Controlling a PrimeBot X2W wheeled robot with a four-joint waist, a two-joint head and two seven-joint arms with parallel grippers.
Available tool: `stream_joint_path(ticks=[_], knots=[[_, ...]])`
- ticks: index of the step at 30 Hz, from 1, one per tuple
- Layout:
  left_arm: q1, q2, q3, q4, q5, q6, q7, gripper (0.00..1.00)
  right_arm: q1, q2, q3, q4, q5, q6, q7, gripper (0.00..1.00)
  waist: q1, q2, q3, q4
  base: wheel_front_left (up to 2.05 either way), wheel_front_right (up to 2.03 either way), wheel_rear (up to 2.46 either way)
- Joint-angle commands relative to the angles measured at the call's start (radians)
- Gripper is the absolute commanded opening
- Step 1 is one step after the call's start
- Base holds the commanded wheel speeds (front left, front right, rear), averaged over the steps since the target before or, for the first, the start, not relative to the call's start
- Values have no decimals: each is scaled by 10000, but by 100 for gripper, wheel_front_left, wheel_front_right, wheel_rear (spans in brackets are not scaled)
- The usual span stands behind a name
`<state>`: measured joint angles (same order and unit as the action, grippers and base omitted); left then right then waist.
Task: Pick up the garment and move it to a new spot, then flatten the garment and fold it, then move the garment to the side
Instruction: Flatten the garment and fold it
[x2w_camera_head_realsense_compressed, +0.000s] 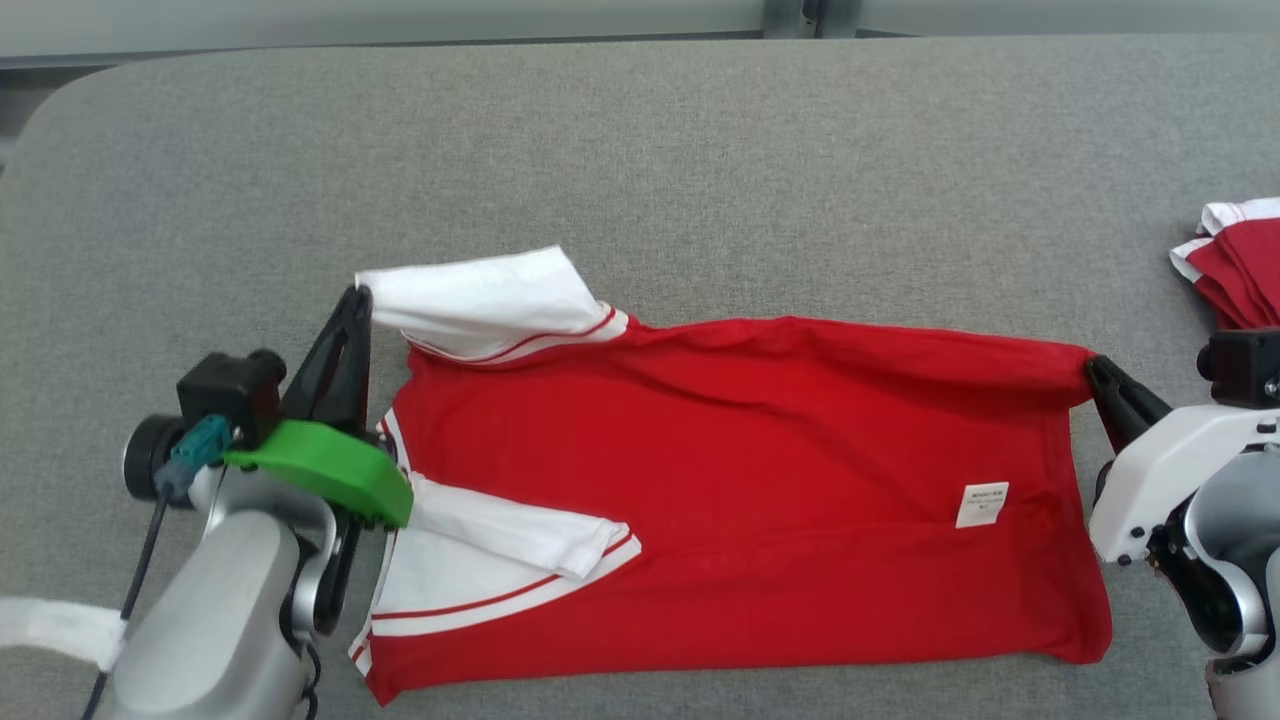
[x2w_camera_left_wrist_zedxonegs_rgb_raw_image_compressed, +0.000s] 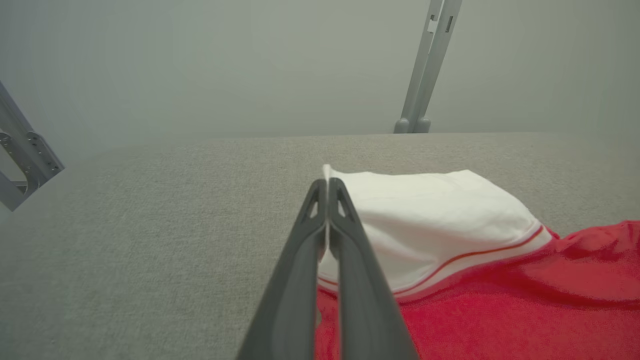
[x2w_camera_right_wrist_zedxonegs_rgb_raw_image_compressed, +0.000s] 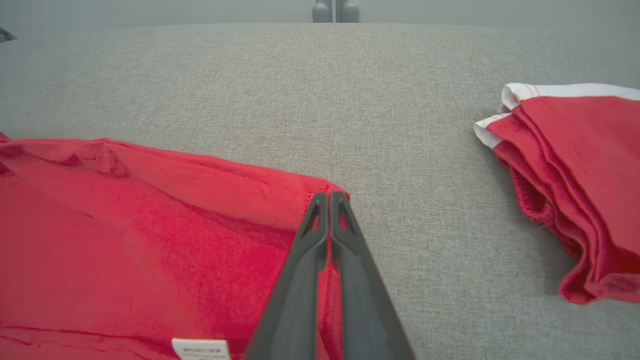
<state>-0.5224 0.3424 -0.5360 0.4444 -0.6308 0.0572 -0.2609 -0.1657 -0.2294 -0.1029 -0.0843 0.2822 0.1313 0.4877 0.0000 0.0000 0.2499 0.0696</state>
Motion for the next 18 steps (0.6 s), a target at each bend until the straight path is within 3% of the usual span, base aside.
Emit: stream_joint_path(ticks=[1,9,15,18], knots=[[680,186,25,-593,-67,265,12,0,285,-15,40,-42,127,-13,-34,0,0,0,-474,59,0,0,0],[3089,981,18,-3298,-221,1430,744,0,944,-908,841,-124,276,-10,280,0,0,0,-766,142,0,0,0],[3938,1078,-119,-4156,-380,1781,1121,0,695,-2210,2131,356,289,-10,937,0,0,0,-820,231,0,0,0],[4133,1049,-117,-4256,-437,1882,1137,0,609,-2525,2432,447,388,-10,1161,0,0,0,-858,264,0,0,0]])
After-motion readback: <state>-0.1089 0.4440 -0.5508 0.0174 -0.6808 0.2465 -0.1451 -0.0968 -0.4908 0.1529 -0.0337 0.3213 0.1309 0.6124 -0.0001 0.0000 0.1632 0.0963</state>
